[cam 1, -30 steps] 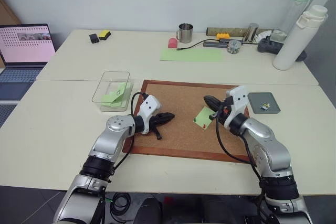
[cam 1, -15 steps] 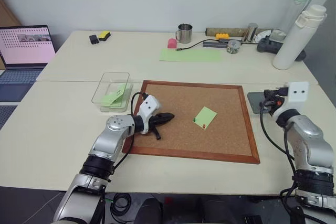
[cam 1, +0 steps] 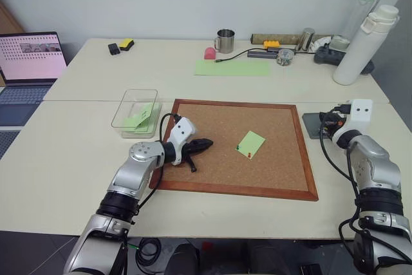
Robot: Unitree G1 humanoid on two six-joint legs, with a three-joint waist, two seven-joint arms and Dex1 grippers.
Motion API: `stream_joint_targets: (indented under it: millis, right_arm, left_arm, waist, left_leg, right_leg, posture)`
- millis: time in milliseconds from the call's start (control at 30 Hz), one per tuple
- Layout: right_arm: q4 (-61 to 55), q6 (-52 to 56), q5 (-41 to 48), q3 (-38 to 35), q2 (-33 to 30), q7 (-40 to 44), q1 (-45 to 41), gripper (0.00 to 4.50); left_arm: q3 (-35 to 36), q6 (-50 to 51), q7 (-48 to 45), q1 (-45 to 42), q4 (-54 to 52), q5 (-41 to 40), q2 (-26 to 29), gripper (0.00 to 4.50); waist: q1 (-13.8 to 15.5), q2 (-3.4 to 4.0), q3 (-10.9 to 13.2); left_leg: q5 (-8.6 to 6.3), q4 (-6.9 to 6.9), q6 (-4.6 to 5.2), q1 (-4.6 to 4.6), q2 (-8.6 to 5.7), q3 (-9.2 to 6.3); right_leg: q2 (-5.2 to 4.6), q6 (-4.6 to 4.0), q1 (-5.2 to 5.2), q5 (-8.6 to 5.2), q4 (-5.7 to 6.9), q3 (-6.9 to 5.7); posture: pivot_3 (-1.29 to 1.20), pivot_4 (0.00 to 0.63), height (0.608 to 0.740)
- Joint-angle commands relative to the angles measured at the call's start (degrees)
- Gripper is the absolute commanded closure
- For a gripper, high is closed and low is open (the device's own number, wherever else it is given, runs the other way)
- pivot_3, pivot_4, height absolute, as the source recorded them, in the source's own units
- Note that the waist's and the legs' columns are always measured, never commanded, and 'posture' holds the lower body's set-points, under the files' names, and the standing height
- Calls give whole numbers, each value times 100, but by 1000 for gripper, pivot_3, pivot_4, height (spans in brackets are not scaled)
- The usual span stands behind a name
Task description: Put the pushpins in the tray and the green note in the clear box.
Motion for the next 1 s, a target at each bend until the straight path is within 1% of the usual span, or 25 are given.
stream_joint_targets:
  millis: [33, 267, 333, 400, 467, 567, 633, 667, 733, 833, 1000]
  right_arm:
    - [-97, -170, 77, -111, -155, 101, -145, 2926]
    - [-648, 47, 234, -160, -173, 217, 148, 2926]
    - [-1080, 105, 376, -72, -163, 449, 346, 2926]
    - [-1728, 281, 697, 125, -149, 971, 630, 2926]
    - [-2724, 748, 1185, 492, -163, 1499, 1111, 2926]
    - [-3646, 1142, 1514, 884, -111, 1680, 1561, 2926]
    - [-4278, 1303, 1594, 1343, -64, 1741, 1858, 2926]
    - [-4499, 1304, 1495, 1650, -39, 1757, 1957, 2926]
    - [-4579, 1204, 1221, 2040, 43, 1661, 2010, 2926]
    - [-4327, 962, 682, 2513, 154, 1447, 1992, 2926]
    - [-3923, 752, 256, 2713, 359, 1209, 1844, 2926]
  left_arm:
    - [-103, 192, 28, 155, 81, 173, 86, 4500]
    - [-138, 180, 38, 82, 136, 181, 40, 4500]
    - [-146, 178, 28, 79, 136, 179, 42, 4500]
    - [-147, 187, 20, 79, 126, 174, 49, 4500]
    - [-143, 201, 9, 88, 107, 170, 67, 4500]
    - [-136, 198, 3, 101, 93, 174, 88, 4500]
    - [-135, 193, 1, 106, 81, 184, 96, 4500]
    - [-134, 200, -4, 110, 67, 182, 97, 4500]
    - [-133, 212, -13, 113, 52, 176, 97, 4500]
    - [-136, 224, -26, 114, 42, 177, 100, 4500]
    - [-131, 258, -17, 121, -3, 181, 113, 4500]
  waist:
    - [0, 0, 0]
    - [2, 0, 0]
    - [5, 0, 0]
    - [7, 1, 0]
    - [8, 1, 0]
    - [11, 1, 0]
    - [11, 1, 0]
    - [11, 1, 0]
    - [12, 0, 0]
    - [11, -1, 0]
    - [12, -3, 1]
  left_leg:
    - [0, 0, 0, 0, 0, 0]
    - [0, 0, 0, -1, 0, 0]
    - [0, 0, 0, -1, 0, 0]
    - [0, -1, 0, -3, 1, -1]
    - [0, 0, 0, -3, 2, -1]
    - [-1, 0, 1, -3, 7, -7]
    - [-1, 0, 1, -4, 6, -8]
    - [-1, 1, 1, -5, 6, -9]
    - [-1, 2, 1, -4, 5, -8]
    - [-1, 1, 1, -3, 5, -11]
    - [0, 1, 0, -3, 4, -10]
  right_leg:
    - [0, 0, 0, 0, 0, 0]
    - [0, 0, 0, 0, -1, -1]
    - [0, 0, 0, 0, -1, 0]
    - [1, 0, 0, 0, -2, -2]
    - [2, 0, -1, 0, -3, -2]
    - [6, 0, 1, 0, -3, -5]
    - [6, 0, 1, 0, -3, -6]
    - [6, 0, 1, 0, -3, -7]
    - [6, 0, 1, 0, -4, -5]
    - [7, 0, 1, 0, -4, -8]
    - [7, 0, 0, 0, -7, -8]
  posture:
    - [0, 150, 740]
    - [0, 150, 740]
    - [0, 150, 740]
    - [0, 150, 740]
    - [0, 150, 740]
    - [0, 150, 740]
    - [0, 150, 740]
    - [0, 150, 740]
    - [0, 150, 740]
    - [0, 150, 740]
    - [0, 150, 740]
